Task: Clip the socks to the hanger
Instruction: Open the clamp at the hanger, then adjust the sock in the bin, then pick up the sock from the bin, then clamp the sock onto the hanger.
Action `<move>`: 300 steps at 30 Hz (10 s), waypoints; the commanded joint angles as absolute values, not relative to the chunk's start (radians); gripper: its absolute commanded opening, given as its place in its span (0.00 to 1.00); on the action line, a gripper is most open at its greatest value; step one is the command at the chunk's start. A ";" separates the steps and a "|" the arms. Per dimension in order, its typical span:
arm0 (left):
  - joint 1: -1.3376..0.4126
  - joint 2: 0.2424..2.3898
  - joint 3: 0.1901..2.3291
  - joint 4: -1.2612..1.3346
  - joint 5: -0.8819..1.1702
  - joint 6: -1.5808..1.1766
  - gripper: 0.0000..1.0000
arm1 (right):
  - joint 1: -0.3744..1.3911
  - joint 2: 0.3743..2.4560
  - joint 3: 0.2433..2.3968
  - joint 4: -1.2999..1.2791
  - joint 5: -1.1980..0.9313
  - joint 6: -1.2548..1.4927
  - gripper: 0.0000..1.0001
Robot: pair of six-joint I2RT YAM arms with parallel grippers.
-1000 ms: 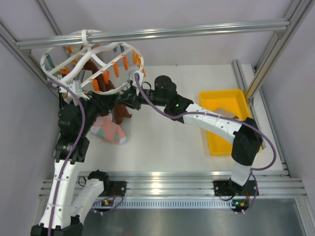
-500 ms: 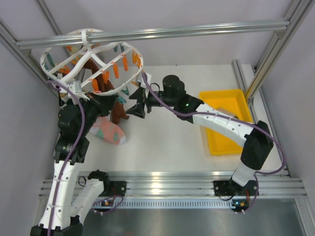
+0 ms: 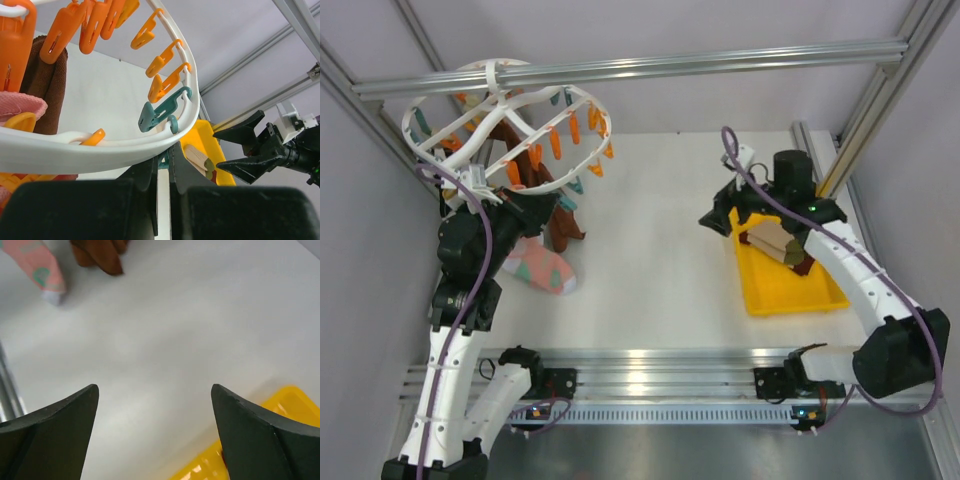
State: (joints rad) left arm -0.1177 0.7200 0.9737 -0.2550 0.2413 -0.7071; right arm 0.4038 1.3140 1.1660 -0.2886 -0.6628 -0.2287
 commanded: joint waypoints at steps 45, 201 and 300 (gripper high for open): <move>-0.091 0.764 0.969 -0.164 0.083 -0.660 0.00 | -0.336 1.710 1.045 -0.705 -0.327 -1.058 0.10; -0.091 0.798 0.946 -0.169 0.120 -0.664 0.00 | -0.229 1.473 0.982 -0.942 -0.502 -1.516 0.61; -0.091 0.761 0.897 -0.072 0.264 -0.667 0.00 | 0.900 1.738 1.677 -0.126 -0.548 0.023 0.00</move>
